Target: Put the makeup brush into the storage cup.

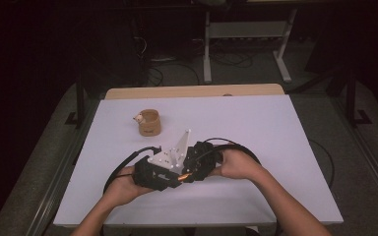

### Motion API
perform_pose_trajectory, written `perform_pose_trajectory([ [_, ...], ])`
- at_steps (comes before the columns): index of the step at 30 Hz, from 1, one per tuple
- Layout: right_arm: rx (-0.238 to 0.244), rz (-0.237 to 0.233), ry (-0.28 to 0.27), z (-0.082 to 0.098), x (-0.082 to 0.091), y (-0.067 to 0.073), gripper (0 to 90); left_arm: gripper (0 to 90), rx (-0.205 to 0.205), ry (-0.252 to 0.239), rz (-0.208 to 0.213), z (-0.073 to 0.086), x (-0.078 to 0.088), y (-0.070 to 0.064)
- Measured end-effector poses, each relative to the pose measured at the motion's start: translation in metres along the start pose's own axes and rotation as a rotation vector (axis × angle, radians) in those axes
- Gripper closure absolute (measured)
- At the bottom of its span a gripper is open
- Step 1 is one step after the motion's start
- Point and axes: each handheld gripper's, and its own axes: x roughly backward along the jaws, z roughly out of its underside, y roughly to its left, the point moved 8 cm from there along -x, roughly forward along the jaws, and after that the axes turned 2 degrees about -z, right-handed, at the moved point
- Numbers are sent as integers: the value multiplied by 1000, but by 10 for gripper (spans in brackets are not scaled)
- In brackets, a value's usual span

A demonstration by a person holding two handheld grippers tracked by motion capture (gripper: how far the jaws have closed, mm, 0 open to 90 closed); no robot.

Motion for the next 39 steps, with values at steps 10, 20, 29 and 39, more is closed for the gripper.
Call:
perform_pose_trajectory([
  [10,-103,55,-116,8,22,-7,479,737,14,-24,-53,8,3,10],
  [20,-250,118,-223,40,34,-12,384,737,88,-98,-52,11,8,17],
  [29,-270,103,-277,36,25,-12,424,737,61,-146,-38,5,10,16],
  [39,-237,55,-320,23,32,-15,684,736,69,-109,-45,7,2,16],
])
